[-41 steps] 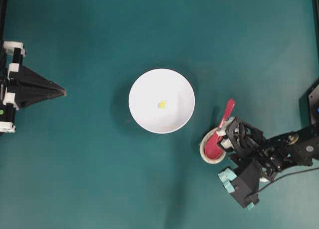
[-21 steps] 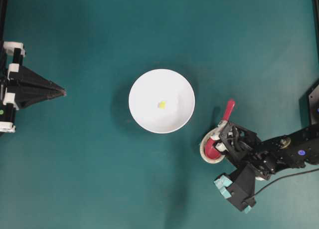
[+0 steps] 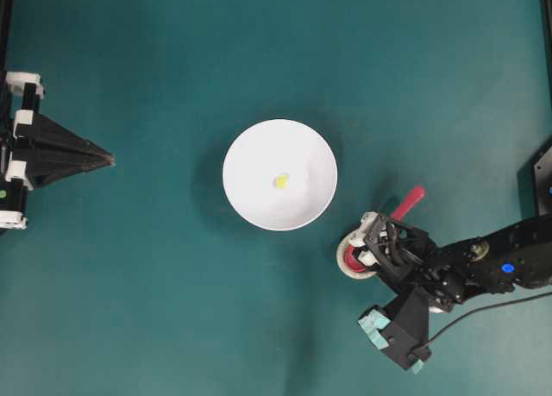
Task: Scoop the yellow hexagonal prism block from the bowl with a spoon using the right arm.
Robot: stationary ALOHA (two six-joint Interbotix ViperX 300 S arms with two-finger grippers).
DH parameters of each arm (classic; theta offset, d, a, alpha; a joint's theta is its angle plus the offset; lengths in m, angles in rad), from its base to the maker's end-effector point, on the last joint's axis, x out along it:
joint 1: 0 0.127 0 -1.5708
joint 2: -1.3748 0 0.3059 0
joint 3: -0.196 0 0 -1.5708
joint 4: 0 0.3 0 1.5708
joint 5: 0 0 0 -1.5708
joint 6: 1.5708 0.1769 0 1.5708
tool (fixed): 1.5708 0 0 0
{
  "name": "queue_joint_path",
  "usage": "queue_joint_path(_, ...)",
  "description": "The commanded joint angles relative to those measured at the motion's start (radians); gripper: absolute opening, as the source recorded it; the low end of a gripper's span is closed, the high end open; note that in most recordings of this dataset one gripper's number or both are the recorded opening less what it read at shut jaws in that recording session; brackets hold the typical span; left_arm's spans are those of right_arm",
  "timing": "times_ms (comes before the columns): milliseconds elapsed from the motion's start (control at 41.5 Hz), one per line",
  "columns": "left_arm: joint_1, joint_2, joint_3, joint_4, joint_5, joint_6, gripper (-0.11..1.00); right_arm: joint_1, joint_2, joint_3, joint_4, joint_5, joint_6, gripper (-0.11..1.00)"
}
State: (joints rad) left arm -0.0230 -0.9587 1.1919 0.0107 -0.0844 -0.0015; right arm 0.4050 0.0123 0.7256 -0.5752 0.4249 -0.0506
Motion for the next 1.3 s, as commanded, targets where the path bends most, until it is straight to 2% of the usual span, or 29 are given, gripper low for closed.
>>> queue_joint_path(0, -0.002, 0.008, -0.009, 0.003, -0.009, 0.002, 0.00, -0.012, -0.009, -0.026, -0.005, -0.023, 0.000, 0.59)
queue_joint_path(869, -0.002, 0.008, -0.009, 0.003, -0.009, 0.000, 0.00, -0.064, 0.054, -0.067, -0.003, -0.121, 0.008, 0.58)
queue_joint_path(1110, -0.002, 0.008, -0.009, 0.003, -0.006, -0.002, 0.00, -0.067, 0.054, -0.071, 0.031, -0.164, 0.017, 0.58)
queue_joint_path(1279, -0.002, 0.009, -0.009, 0.003, -0.006, -0.002, 0.00, -0.067, 0.055, -0.071, 0.035, -0.204, 0.029, 0.58)
